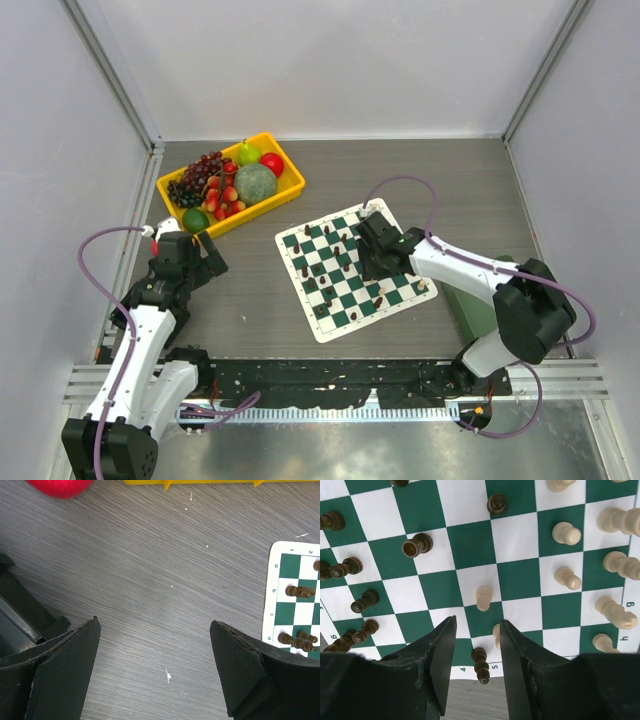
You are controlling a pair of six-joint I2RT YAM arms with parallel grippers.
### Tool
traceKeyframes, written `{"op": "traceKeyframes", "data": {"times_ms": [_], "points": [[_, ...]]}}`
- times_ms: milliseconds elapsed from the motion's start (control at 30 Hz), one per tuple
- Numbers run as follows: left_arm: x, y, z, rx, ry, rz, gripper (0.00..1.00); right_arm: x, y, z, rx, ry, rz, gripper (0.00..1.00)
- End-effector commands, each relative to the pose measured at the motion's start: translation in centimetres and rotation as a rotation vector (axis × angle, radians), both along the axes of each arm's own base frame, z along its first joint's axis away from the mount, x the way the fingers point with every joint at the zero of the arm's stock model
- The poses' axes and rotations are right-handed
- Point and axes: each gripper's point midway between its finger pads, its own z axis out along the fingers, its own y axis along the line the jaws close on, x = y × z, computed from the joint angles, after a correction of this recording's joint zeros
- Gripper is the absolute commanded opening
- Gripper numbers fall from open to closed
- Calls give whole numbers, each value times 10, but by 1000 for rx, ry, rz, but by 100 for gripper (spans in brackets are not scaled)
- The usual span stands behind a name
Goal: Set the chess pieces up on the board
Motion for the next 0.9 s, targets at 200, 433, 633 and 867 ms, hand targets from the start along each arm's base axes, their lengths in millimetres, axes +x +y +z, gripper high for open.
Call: {"op": "traceKeyframes", "data": {"times_ms": [200,433,633,867], "points": [[6,5,13,15,-45,18,99,11,18,-2,33,-9,10,42],[6,5,11,14,-42,17,99,11,17,-11,17,3,11,36],[5,6,11,25,-41,20,99,16,18,-10,23,-18,-1,35],[4,8,11,34,-40,24,99,18,17,-14,10,-11,-14,32]]}}
